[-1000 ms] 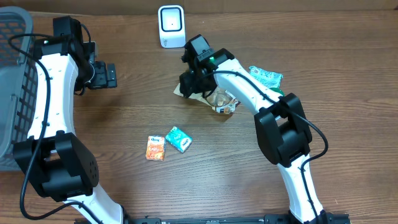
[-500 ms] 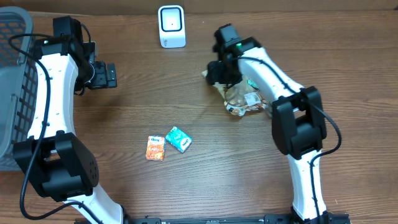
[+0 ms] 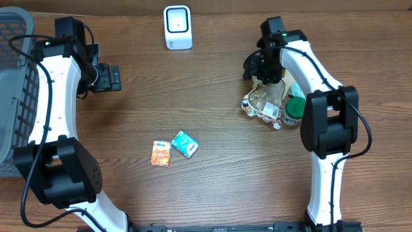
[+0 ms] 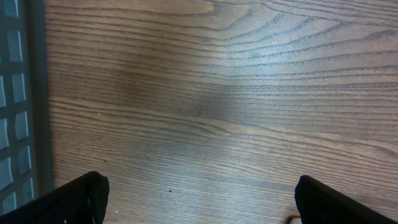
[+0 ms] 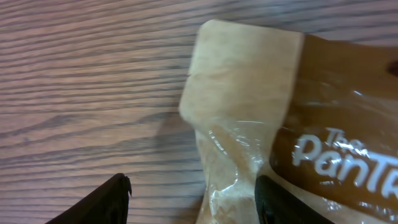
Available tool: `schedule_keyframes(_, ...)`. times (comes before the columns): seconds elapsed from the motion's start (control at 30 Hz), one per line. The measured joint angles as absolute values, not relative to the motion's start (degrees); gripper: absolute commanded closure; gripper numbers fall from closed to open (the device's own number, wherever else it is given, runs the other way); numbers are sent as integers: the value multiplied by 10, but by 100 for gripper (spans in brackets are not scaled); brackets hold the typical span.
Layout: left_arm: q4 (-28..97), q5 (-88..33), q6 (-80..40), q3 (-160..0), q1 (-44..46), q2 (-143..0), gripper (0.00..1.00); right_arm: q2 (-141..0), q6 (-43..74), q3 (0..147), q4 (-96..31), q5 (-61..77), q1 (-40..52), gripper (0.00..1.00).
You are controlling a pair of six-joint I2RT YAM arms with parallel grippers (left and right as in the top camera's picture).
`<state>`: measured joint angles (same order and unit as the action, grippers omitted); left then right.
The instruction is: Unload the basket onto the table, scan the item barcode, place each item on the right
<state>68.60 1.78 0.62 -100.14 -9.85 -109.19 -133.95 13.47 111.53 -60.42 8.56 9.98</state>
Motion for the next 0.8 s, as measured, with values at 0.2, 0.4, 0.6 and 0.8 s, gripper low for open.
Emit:
schedule_keyframes(0.2,686,18,6,-1001,-99,-1092,1,-1340,116,1138,-669,91,72,25)
schedule_keyframes(0.4,686,18,6,-1001,-98,-1092,0,-1336,61,1208,-735,169,65,25)
schedule_keyframes(0.6,686,18,6,-1001,-99,-1092,0,-1244,29,1233,-802,275,107,35)
schedule_keyframes(0.8,686,18,6,-1001,-99,-1092,0,-1203,24,1225,-845,295,190,37)
